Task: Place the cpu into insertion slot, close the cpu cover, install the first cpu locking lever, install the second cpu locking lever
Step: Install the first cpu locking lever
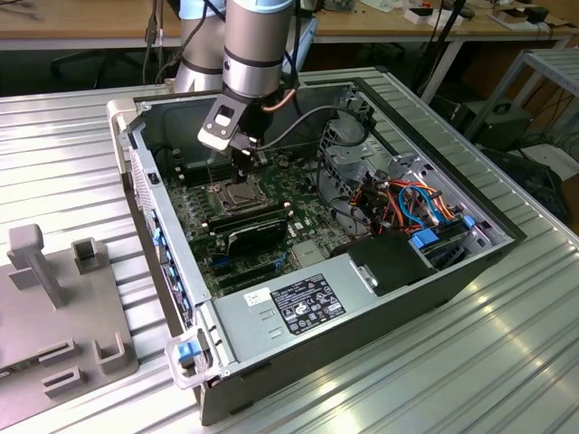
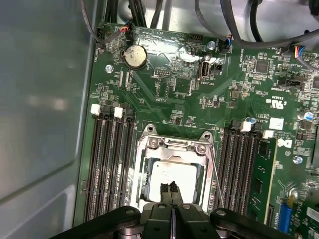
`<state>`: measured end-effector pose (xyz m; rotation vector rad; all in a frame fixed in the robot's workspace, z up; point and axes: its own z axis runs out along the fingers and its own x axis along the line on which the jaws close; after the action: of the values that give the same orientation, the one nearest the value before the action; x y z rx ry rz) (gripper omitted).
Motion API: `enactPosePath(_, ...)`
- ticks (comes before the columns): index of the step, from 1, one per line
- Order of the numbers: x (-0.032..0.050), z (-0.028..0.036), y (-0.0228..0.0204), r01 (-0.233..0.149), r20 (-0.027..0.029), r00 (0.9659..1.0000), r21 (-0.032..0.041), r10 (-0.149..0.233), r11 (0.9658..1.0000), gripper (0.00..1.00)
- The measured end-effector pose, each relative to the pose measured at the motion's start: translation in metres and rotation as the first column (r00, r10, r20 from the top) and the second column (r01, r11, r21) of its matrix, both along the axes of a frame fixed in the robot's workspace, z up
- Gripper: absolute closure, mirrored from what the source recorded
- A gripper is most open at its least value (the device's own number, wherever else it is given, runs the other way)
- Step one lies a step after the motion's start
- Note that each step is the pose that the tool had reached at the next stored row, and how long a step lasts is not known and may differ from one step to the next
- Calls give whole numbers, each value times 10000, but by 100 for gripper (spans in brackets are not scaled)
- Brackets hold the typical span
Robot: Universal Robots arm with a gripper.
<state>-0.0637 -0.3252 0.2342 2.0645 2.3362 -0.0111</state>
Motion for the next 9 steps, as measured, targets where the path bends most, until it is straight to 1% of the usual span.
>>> enactPosePath(1,0,40,4,-45,1,10000,-7,45,10000,89)
enactPosePath(5,1,151,8,-140,1,9999,-26,140,9999,89)
enactPosePath(7,1,181,9,-166,0,9999,-27,166,9999,89)
enactPosePath(9,0,193,9,-264,1,9997,-26,264,9996,89)
